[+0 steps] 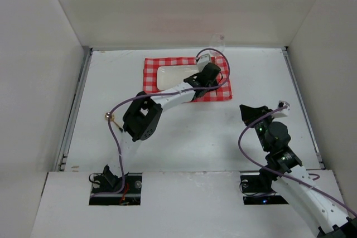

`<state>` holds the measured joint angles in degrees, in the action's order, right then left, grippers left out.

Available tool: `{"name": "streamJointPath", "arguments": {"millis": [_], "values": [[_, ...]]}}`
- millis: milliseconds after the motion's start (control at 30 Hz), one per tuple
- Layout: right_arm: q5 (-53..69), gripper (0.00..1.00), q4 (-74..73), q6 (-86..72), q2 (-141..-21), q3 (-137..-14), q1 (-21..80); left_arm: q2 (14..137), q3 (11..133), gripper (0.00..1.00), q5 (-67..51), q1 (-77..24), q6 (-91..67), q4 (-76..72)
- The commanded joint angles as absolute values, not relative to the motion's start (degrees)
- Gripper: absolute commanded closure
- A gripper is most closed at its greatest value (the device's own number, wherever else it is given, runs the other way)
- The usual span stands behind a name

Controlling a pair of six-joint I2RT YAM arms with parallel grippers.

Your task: Set the dinner table for one person

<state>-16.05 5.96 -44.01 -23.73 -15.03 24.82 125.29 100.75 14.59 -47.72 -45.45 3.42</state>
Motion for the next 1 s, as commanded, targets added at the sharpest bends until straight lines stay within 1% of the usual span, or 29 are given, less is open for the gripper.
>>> {"name": "streamJointPath", "arguments": {"millis": [0,100,300,500,967], "values": [[-15.4,0.74,7.6,-44.6,-23.9,-15.0,24.9,127.2,105.8,1.00,14.8,-47.0,-46.1,4.8],[-15.4,0.71,7.6,-44.6,-23.5,-14.9,24.9,128.8,107.7,1.00,15.3,-46.5,-46.8,5.4],[-15.4,0.70,7.8,-44.7,-23.3,-14.8,24.9,132.1,112.5,1.00,14.8,-44.9,-46.8,6.3],[-15.4,0.69,8.4,-44.7,-23.3,-14.5,24.9,137.3,118.9,0.99,13.7,-43.5,-46.1,10.5],[-15.0,0.69,9.7,-44.8,-24.2,-14.2,24.9,141.1,121.6,0.98,11.9,-43.3,-45.2,10.1]]}}
